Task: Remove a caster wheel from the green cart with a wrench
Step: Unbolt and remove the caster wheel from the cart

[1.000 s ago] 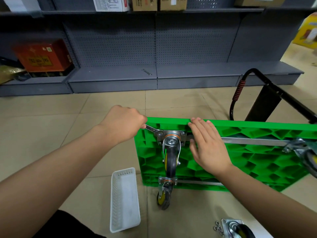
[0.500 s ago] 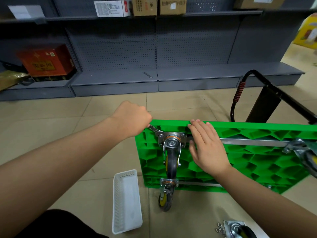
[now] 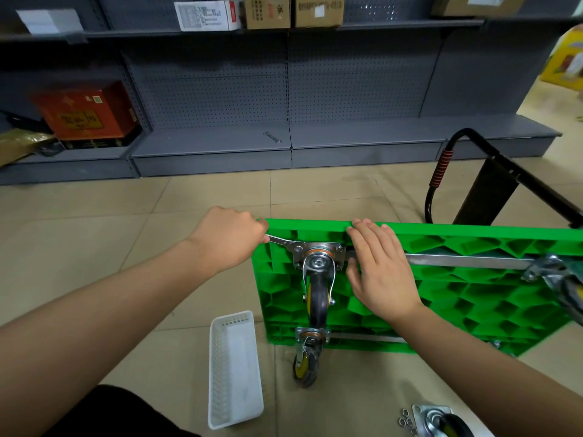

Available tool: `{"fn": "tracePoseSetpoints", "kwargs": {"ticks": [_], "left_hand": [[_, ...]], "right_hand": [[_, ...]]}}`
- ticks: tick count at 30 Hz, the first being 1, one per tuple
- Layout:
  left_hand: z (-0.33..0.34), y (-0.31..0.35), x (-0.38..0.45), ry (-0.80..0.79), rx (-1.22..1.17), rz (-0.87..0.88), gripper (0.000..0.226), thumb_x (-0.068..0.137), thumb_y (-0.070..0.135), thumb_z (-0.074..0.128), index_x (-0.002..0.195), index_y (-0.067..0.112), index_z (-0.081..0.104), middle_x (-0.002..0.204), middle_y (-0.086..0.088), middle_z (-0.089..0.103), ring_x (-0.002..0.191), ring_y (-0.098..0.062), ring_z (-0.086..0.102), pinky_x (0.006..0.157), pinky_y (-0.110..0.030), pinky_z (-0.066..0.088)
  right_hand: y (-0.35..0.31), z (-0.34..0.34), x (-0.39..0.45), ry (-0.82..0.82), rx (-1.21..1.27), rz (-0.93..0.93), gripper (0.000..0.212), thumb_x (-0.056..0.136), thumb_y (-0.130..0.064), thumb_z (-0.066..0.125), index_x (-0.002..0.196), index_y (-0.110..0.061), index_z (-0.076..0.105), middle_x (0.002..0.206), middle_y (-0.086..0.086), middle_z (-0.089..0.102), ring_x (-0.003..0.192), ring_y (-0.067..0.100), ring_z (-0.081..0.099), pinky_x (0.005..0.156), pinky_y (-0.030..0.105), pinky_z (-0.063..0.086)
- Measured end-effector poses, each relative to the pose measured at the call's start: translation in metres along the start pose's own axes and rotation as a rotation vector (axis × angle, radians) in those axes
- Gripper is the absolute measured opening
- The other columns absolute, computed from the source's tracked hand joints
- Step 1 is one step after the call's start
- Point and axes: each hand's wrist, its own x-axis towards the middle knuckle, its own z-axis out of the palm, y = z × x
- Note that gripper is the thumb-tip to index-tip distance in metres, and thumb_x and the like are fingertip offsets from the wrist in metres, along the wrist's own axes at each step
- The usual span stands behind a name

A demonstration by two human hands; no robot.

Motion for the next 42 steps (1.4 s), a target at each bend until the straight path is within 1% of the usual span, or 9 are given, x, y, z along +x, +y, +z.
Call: {"fn": "tracePoseSetpoints", "kwargs": {"ticks": [4,9,16,21,25,30,35,39,42], "left_hand": [[0.001,-0.002,-0.003,0.002,-0.050,-0.001,0.034,0.107,0.050,0.033,0.116,0.026,0.056,0.106,-0.002,0.068,0.098,-0.031,0.068,0.067,-0.033,0.039],[0.013,0.003,-0.006,-0.041,-0.117,0.008,0.019,0.108,0.037,0.038,0.120,0.028,0.050,0.101,-0.002,0.065,0.090,-0.031,0.067,0.061,-0.033,0.039],[0.026,-0.003,-0.010,-0.005,-0.217,-0.070,0.021,0.108,0.042,0.034,0.112,0.027,0.049,0.100,0.002,0.065,0.089,-0.030,0.065,0.062,-0.033,0.040],[0.052,0.007,-0.023,-0.093,-0.503,-0.125,0.020,0.108,0.041,0.034,0.095,0.027,0.040,0.092,-0.002,0.063,0.080,-0.030,0.061,0.068,-0.039,0.053],[0.075,0.023,-0.025,-0.154,-0.843,-0.213,0.020,0.107,0.033,0.041,0.092,0.021,0.045,0.080,-0.009,0.062,0.076,-0.033,0.060,0.071,-0.043,0.053],[0.086,0.054,-0.027,-0.196,-1.185,-0.290,0.024,0.106,0.021,0.045,0.082,0.021,0.048,0.080,-0.005,0.070,0.070,-0.023,0.071,0.063,-0.028,0.053],[0.090,0.080,-0.017,-0.214,-1.417,-0.344,0.023,0.105,0.015,0.048,0.083,0.016,0.048,0.085,-0.009,0.074,0.073,-0.019,0.073,0.075,-0.040,0.058],[0.093,0.094,-0.010,-0.194,-1.465,-0.376,0.025,0.105,0.015,0.050,0.081,0.021,0.049,0.061,0.017,0.065,0.054,0.004,0.057,0.065,-0.029,0.050],[0.096,0.096,-0.006,-0.201,-1.536,-0.376,0.016,0.105,0.018,0.051,0.091,0.019,0.059,0.064,0.020,0.065,0.065,-0.009,0.058,0.079,-0.043,0.056]], "right_hand": [[-0.001,0.001,0.000,0.004,0.003,0.005,0.050,0.091,-0.016,0.053,0.139,0.000,0.055,0.147,0.016,0.052,0.138,0.036,0.046,0.118,0.053,0.031],[-0.001,0.001,0.000,0.012,0.006,0.009,0.050,0.091,-0.015,0.054,0.139,0.000,0.055,0.147,0.016,0.052,0.138,0.037,0.046,0.118,0.054,0.031],[-0.002,0.000,0.000,0.011,0.014,0.014,0.051,0.089,-0.014,0.056,0.138,0.000,0.055,0.146,0.015,0.053,0.138,0.036,0.047,0.118,0.054,0.031],[-0.003,0.001,0.000,0.021,0.011,0.023,0.050,0.089,-0.014,0.055,0.138,0.000,0.056,0.146,0.016,0.053,0.138,0.036,0.047,0.118,0.054,0.031],[-0.004,0.001,0.000,0.026,0.015,0.029,0.050,0.090,-0.015,0.053,0.138,0.000,0.056,0.146,0.016,0.053,0.138,0.036,0.046,0.119,0.054,0.030],[-0.006,0.003,0.000,0.040,0.018,0.041,0.049,0.090,-0.014,0.054,0.137,0.000,0.056,0.146,0.016,0.053,0.138,0.036,0.046,0.119,0.054,0.030],[-0.007,0.005,0.001,0.048,0.021,0.056,0.048,0.090,-0.014,0.053,0.136,0.000,0.057,0.145,0.016,0.053,0.138,0.036,0.046,0.119,0.055,0.030],[-0.006,0.006,0.000,0.049,0.011,0.063,0.050,0.089,-0.013,0.056,0.137,0.000,0.056,0.147,0.015,0.052,0.139,0.035,0.046,0.120,0.054,0.029],[-0.009,0.007,0.000,0.055,0.013,0.079,0.050,0.088,-0.012,0.058,0.137,0.000,0.056,0.146,0.015,0.053,0.139,0.035,0.045,0.120,0.054,0.028]]}}
